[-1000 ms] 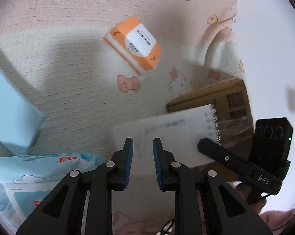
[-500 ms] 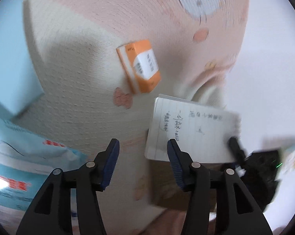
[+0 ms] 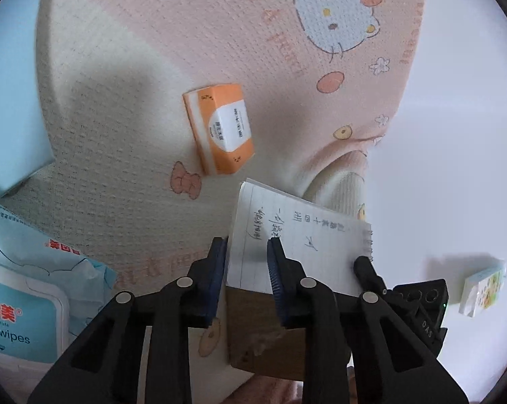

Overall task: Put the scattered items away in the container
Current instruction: 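Carry the held notebook over the cardboard box with the right gripper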

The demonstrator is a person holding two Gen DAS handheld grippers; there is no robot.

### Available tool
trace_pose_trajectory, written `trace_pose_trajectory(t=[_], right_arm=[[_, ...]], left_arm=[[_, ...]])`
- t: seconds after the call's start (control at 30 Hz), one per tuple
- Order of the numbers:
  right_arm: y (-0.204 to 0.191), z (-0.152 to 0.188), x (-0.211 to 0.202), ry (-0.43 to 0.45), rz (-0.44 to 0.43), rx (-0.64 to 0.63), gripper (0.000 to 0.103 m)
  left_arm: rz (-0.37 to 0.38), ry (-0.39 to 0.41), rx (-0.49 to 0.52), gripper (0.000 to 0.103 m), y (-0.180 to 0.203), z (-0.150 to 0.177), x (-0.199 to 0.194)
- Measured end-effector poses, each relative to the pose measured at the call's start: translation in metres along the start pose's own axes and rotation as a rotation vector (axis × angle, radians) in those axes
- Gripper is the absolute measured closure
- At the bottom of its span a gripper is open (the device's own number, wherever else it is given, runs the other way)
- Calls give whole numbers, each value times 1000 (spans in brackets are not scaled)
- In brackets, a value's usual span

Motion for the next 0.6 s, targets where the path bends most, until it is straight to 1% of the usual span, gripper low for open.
trace_pose_trajectory(t=[0.17, 0.3, 0.47, 0.6], right_arm=[[-19, 0, -4, 22, 107, -122, 92], [-30, -2, -14, 58, 144, -183, 92], [-29, -7, -34, 114, 140, -177, 91], [-17, -12, -59, 174, 145, -128, 91]], left_arm=[[-9, 29, 39, 78, 13, -3, -12], [3, 59, 77, 78, 33, -6, -22], [-21, 60, 211, 78, 78, -10, -19], [-4, 51, 265, 78, 111, -10, -5]])
Point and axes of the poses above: each gripper's, at about its wrist camera, not at the fingertips, and x roughly the way its jaws point, y to its right, z to its underside, the point moved 3 cm from there along x, roughly the way its jaws point, and after that the axes turned 6 degrees about -z, right-handed, at the moved point
